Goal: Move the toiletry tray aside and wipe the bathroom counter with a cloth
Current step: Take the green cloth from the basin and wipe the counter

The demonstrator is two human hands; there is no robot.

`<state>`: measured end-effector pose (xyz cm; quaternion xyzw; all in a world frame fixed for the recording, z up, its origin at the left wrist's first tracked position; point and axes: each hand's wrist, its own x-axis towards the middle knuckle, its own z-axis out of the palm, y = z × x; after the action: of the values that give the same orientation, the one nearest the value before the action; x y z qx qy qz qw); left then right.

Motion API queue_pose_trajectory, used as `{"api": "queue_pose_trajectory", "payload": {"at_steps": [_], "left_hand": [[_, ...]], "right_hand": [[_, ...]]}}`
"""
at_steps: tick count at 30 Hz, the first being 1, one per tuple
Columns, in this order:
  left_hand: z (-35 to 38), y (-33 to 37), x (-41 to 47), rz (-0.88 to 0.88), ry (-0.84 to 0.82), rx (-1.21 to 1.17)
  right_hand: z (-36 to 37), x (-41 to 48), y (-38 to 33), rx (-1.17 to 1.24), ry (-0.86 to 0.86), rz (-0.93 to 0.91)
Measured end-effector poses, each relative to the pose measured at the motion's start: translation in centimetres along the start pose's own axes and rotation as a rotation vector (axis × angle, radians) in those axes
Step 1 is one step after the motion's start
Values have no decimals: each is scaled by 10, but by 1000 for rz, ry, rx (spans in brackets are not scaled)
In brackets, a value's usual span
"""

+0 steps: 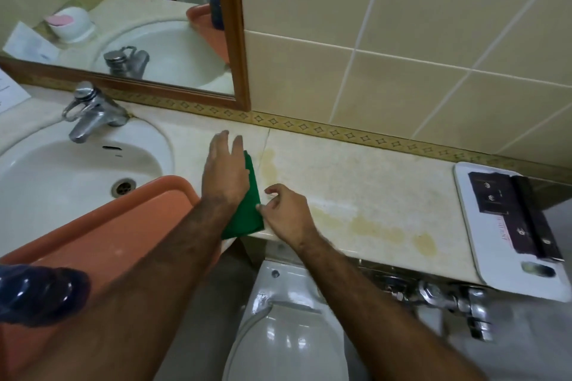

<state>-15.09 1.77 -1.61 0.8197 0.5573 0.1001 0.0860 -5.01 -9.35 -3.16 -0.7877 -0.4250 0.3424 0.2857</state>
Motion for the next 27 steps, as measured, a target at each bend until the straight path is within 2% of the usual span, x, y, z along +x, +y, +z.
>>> {"api": "queue_pose_trajectory", "payload": {"at_steps": [2,5,7,9,12,17,23,25,27], "left_hand": [[20,10,-12,0,-64,30],[50,15,-21,-144,-195,96],[67,16,-22,-212,-203,97],[78,19,-17,-239,-142,79],[86,25,10,-205,-98,55],[95,63,43,-56,-159,93],[105,101,-59,214,-252,59],[102,84,-79,199,-252,69],[96,58,-64,105,-220,107]], "right_hand": [[-17,12,17,-170,67,-114],[-65,47,53,-467,73,-229],[-103,77,79,-630,28,-252],[-128,99,105,-715,-27,-261],[-137,113,133,-743,-28,-334],[-133,119,145,-738,32,-372],[-132,119,144,-745,22,-361],[-132,119,145,-744,28,-364],[-132,120,146,-738,42,-373]]}}
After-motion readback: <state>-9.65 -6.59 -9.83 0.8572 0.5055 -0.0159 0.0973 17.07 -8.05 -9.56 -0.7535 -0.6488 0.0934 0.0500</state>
